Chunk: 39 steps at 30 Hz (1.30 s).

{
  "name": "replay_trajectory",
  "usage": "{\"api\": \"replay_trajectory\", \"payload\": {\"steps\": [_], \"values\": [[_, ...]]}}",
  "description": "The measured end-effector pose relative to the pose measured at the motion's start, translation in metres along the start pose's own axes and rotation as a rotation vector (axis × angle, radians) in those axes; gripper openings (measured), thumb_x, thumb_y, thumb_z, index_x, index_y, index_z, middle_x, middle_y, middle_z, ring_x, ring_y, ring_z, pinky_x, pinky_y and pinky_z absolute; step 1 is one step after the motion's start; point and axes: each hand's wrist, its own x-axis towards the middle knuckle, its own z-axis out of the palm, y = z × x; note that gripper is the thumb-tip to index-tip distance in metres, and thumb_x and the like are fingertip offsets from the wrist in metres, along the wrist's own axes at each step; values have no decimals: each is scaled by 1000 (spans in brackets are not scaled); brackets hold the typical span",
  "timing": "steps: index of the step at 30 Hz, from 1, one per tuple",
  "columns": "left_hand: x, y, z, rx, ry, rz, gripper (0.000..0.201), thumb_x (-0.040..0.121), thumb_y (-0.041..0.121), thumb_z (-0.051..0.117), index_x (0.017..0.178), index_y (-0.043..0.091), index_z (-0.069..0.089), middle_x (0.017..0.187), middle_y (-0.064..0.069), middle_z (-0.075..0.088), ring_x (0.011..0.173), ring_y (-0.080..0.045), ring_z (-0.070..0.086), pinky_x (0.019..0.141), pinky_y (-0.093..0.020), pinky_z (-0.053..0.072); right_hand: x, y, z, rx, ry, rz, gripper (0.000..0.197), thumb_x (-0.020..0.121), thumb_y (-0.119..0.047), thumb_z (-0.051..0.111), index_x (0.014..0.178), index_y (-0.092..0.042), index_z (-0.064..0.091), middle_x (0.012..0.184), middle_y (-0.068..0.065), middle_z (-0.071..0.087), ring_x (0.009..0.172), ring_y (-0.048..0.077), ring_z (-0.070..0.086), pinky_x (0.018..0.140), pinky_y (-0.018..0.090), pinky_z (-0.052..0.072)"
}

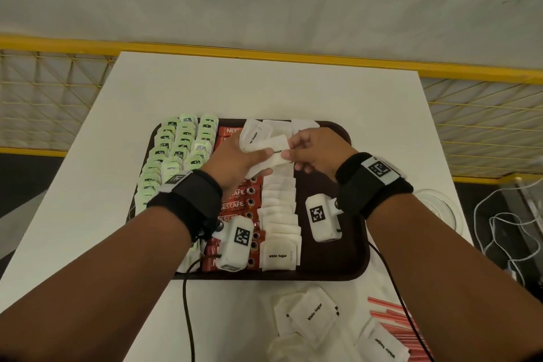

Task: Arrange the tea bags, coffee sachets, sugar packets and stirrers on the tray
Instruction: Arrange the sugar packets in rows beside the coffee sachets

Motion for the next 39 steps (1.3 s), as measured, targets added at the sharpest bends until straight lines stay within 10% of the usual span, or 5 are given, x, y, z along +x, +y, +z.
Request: {"api": "replay_trajectory", "payload": {"steps": [6,12,20,27,39], "values": [[12,8,-7,-186,6,-127,39,95,-2,42,134,2,48,122,-22,65,104,-37,69,78,-35,61,15,21,-26,240,387,103,27,90,-11,68,113,-2,61,85,7,65,60,10,59,54,21,50],[11,2,-16,-133,-53,-122,39,100,-2,44,139,5,45,132,-19,59,111,-34,67,88,-38,58,31,34,-32,6,434,202,16,89,-20,69,103,-13,64,74,2,63,52,12,53,50,23,44],[11,-2,-18,-10,-61,-59,34,96,3,57,129,8,55,120,-15,68,104,-32,70,85,-39,60,42,35,-24,-332,514,192,30,83,-39,71,88,-10,67,78,6,68,71,23,64,83,39,55],[14,-4,-5,66,-72,-18,41,90,7,67,130,12,56,121,-9,69,102,-26,71,80,-37,60,-4,8,1,-64,11,29,23,87,-29,70,101,-11,68,75,-4,66,55,5,53,53,22,45],[14,0,-14,-60,-68,-108,41,100,-4,37,139,8,43,124,-15,64,109,-29,68,84,-33,59,20,43,-22,123,434,202,17,92,-16,65,106,-5,68,78,7,66,48,11,49,43,24,42]]}}
